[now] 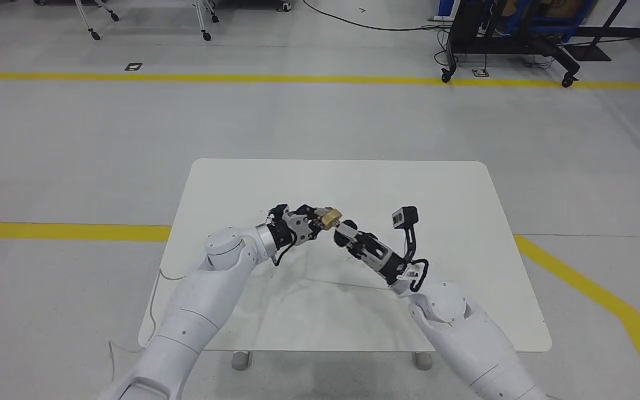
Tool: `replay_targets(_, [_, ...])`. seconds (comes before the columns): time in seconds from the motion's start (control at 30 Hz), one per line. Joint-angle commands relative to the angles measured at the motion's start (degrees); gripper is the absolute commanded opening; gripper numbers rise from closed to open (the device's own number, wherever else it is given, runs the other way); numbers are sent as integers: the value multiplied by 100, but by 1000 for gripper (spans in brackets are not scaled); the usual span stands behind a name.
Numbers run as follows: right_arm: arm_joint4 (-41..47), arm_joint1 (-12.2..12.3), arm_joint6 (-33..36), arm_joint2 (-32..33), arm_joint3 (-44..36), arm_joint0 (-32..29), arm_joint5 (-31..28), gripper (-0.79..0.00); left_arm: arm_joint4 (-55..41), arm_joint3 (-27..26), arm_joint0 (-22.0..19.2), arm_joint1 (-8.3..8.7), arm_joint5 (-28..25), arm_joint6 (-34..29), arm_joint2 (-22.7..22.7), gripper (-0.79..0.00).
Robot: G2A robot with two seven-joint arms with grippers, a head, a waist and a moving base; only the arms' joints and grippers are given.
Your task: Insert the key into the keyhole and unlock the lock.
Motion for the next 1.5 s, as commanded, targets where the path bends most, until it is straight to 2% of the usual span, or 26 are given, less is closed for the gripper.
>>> replay_targets(0.0, [-119,-17,-90,-33,53,46,70,-785,11,-2,2,-1,-1,-11,10,-785])
replay_targets(0.2, [-447,-65,-347,-113,154,150,255,-785,53,-20,2,0,-60,-75,25,-785])
replay_targets(0.33, [-314,-80,-316,-89,86,102,149,-785,160,-55,5,5,-258,-50,16,-785])
replay_targets(0.37, [-174,-78,-239,-63,58,65,104,-665,188,-73,17,6,-356,-14,3,-785])
replay_targets(0.4, [40,-74,-120,-31,18,16,58,-597,178,-101,34,6,-481,35,-28,-785])
replay_targets(0.43, [246,-67,10,18,-8,-29,38,-548,254,-137,42,10,-624,104,-46,-785])
replay_targets(0.5, [636,-45,308,120,-54,-116,71,-536,260,-202,96,12,-838,163,-90,-785])
replay_targets(0.8, [1999,-9,1630,271,-54,-194,776,-551,544,-456,239,32,-1441,92,-130,-785])
replay_targets(1.1, [2706,-78,2073,179,329,98,1308,-489,718,-559,286,53,-1742,-216,-142,-785])
replay_targets(1.37, [2941,-139,2241,103,561,237,1432,-557,894,-553,261,61,-1838,-461,-88,-785])
replay_targets(1.43, [2967,-151,2259,94,607,263,1467,-603,892,-538,254,61,-1851,-513,-82,-785])
replay_targets(1.47, [2979,-156,2270,91,626,273,1478,-653,908,-532,247,62,-1860,-523,-80,-785])
